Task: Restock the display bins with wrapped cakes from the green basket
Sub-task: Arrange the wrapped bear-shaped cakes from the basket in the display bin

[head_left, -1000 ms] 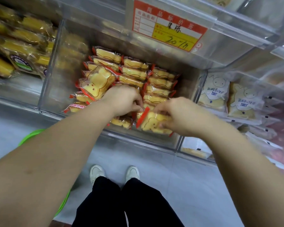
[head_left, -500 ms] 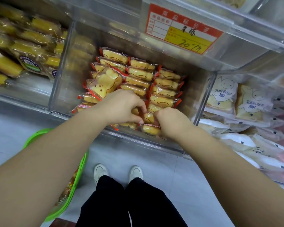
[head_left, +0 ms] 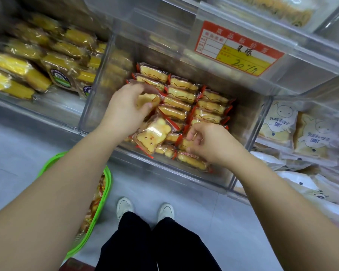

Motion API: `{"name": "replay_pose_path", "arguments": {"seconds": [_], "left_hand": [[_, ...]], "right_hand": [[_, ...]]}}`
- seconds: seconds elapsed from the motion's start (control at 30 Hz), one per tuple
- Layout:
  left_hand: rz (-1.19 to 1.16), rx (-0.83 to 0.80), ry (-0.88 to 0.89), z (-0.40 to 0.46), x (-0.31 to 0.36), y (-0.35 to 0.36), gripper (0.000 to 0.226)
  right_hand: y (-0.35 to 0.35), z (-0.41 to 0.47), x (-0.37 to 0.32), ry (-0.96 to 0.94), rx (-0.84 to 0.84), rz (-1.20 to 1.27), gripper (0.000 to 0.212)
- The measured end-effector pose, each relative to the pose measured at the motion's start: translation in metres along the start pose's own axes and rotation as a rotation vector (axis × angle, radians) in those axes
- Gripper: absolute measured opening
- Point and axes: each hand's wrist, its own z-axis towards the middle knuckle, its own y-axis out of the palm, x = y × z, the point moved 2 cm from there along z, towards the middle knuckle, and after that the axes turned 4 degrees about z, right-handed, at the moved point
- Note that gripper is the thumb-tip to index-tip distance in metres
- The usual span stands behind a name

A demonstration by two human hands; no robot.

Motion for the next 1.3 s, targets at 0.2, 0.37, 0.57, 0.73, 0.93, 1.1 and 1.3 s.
{"name": "replay_pose_path", "arguments": {"seconds": [0.2, 0.37, 0.57, 0.73, 0.93, 1.1, 1.3], "left_hand": [[0.214, -0.17, -0.248, 0.002, -0.024, 0.006, 0.059], [0.287, -0.113, -0.224, -0.002, -0.029, 0.01, 0.052], [0.096, -0.062, -0.182, 0.001, -0.028, 0.005, 0.049], [-0.164, -0.202, -0.069, 0.004, -0.029, 0.001, 0.045], [-0.582, -0.155, -0.176, 0.008, -0.034, 0.003, 0.053], [-0.713, -0.089, -0.251, 0.02, -0.032, 0.001, 0.068], [-0.38, -0.099, -0.265, 0.026, -0.028, 0.018, 0.082]], "right_hand": [[0.013, 0.03, -0.031, -0.155, 0.169, 0.064, 0.052], [0.028, 0.049, -0.032, -0.16, 0.142, 0.05, 0.079], [0.001, 0.036, -0.021, -0.191, 0.095, 0.283, 0.046], [-0.015, 0.043, -0.017, -0.229, 0.169, 0.399, 0.038], [0.002, 0.063, -0.015, -0.172, 0.054, 0.684, 0.07], [-0.007, 0.086, -0.025, -0.16, 0.191, 0.933, 0.075], [-0.006, 0.133, -0.056, -0.118, 0.466, 0.754, 0.074]]}}
